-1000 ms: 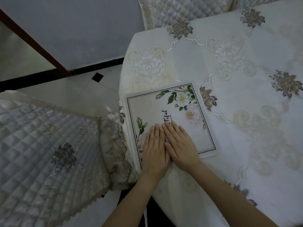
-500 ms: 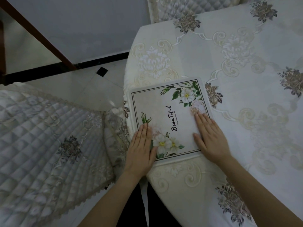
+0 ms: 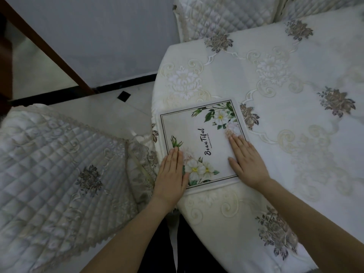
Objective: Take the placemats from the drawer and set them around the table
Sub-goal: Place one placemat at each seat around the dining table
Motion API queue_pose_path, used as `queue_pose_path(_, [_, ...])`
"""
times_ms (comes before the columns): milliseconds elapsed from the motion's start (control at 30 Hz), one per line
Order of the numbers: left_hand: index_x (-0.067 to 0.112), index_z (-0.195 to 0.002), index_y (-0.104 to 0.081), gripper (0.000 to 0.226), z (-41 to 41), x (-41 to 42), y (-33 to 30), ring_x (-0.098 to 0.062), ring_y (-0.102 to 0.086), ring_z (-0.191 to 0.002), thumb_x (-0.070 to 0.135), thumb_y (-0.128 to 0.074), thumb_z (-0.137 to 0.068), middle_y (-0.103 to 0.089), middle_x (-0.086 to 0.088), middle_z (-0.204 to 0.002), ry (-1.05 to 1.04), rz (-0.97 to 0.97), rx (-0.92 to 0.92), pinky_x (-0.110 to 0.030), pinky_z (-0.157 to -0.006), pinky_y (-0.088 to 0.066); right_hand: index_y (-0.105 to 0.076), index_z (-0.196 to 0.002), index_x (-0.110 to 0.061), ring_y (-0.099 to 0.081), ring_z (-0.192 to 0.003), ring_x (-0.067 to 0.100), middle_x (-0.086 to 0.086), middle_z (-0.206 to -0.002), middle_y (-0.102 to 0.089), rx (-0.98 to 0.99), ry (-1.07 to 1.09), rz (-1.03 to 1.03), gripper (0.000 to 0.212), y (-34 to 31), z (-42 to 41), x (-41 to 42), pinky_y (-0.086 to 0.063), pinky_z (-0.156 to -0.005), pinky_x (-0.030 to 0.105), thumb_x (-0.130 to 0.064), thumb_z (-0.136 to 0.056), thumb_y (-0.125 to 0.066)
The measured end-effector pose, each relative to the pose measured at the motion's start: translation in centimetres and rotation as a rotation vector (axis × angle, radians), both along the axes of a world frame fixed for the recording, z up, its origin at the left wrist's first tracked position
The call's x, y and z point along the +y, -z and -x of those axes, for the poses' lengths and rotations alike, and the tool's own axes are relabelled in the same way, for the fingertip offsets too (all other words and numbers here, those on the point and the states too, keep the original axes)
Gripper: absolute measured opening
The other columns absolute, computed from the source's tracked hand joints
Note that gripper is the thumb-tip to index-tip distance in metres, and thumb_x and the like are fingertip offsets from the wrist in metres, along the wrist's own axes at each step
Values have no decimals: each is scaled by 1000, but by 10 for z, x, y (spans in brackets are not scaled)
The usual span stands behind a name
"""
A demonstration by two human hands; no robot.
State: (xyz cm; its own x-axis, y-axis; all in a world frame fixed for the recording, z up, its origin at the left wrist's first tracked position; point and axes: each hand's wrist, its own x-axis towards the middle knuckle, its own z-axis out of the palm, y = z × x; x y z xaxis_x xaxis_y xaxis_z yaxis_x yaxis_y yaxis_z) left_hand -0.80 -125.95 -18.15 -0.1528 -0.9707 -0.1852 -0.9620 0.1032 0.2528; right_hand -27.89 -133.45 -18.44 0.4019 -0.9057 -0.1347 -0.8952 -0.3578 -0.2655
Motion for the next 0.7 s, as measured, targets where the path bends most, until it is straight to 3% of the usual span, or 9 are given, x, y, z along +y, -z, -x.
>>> queue_pose_path(167, [7, -147, -30, 56, -2, -11, -31, -25, -22, -143, 35, -33, -98, -27, -13, -154, 14, -14, 88, -31, -117, -12, -25, -151, -17, -18, -145, 18, 0, -157, -21, -186, 120, -119, 64, -28, -6, 2, -14, -118, 32, -45, -95, -36])
queue_pose_path(233, [8, -144, -35, 52, -5, -14, -47, -24, -29, -138, 29, -39, -97, -36, -12, -149, 22, 9, 137, -31, -115, -20, -28, -150, -21, -24, -143, 17, -1, -156, -27, -294, 241, -143, 59, -49, -18, 12, -20, -114, 30, -39, -97, -46])
queue_pose_path(333, [6, -138, -45, 53, -9, -13, -73, -25, -46, -125, 34, -33, -95, -52, -10, -137, 99, 82, 162, -39, -108, -37, -32, -149, -22, -29, -140, 17, 1, -153, -33, -359, 332, -74, 54, -79, -39, 41, -23, -110, 28, -37, -98, -45])
queue_pose_path(433, [5, -136, -50, 54, -12, -10, -96, -28, -52, -121, 36, -31, -95, -57, -10, -132, 201, 179, 179, -43, -104, -42, -36, -147, -21, -31, -139, 18, 2, -151, -37, -345, 374, 35, 55, -106, -58, 75, -26, -111, 30, -41, -96, -41])
queue_pose_path(700, [10, -137, -50, 50, -55, 54, -147, -26, -47, -129, 36, -37, -96, -55, -6, -136, 440, 299, 274, -43, -109, -36, -37, -146, -22, -31, -140, 24, 4, -150, -38, -183, 636, 206, 56, -146, -119, 210, -28, -112, 40, -46, -96, -31])
